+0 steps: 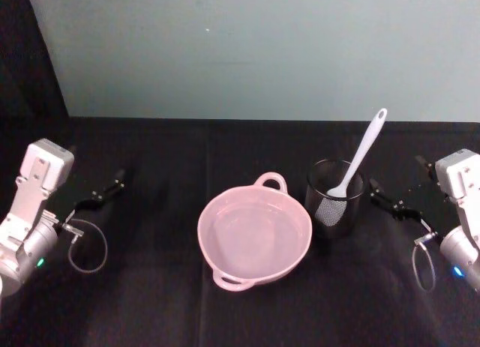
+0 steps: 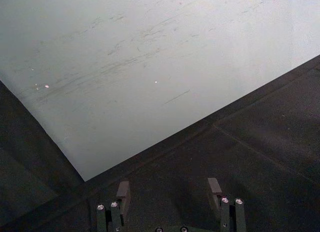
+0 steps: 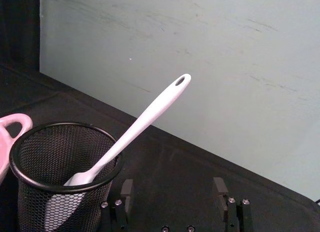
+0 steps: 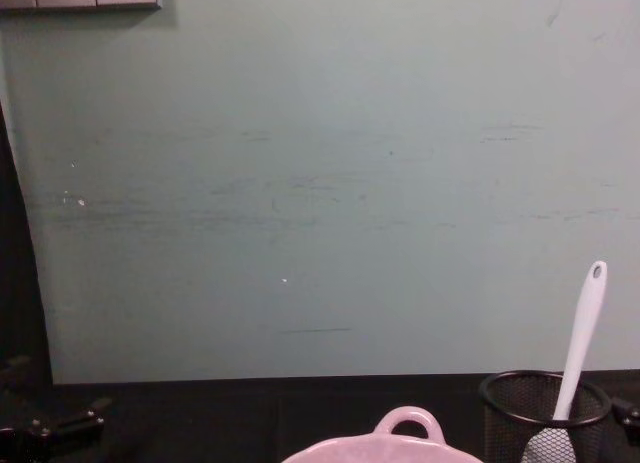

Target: Use the one hand to pick up the spoon and stir the clear water in the bowl.

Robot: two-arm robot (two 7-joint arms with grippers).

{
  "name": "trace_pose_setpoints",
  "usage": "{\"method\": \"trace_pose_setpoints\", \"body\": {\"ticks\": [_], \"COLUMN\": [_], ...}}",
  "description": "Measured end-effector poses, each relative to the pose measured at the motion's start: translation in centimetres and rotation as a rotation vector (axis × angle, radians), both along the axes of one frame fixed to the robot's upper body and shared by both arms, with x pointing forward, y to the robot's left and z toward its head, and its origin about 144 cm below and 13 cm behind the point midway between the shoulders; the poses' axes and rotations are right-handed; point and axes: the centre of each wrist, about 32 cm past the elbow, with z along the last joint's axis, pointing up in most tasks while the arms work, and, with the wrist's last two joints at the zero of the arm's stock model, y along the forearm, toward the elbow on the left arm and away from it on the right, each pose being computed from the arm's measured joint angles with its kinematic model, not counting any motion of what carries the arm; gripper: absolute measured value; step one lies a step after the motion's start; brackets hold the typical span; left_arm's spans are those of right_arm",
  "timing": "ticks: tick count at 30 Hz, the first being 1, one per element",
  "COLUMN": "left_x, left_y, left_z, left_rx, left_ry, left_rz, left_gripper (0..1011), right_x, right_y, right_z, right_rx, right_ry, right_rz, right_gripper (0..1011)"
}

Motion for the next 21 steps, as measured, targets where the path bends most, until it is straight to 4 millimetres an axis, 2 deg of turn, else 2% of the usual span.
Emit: {"method": "trace_pose_setpoints", "body": {"ticks": [21], "left_x": [0.0], "left_y": [0.0], "left_z": [0.0], "left_rx": [0.0], "left_ry": [0.0], "left_rz": [0.0], "left_gripper": [1005], "right_x": [0.0], "right_y": [0.0], "right_z": [0.0], "right_rx": [0.0], "right_ry": [0.0], "right_rz": [0.0], "right_gripper": [1002]}}
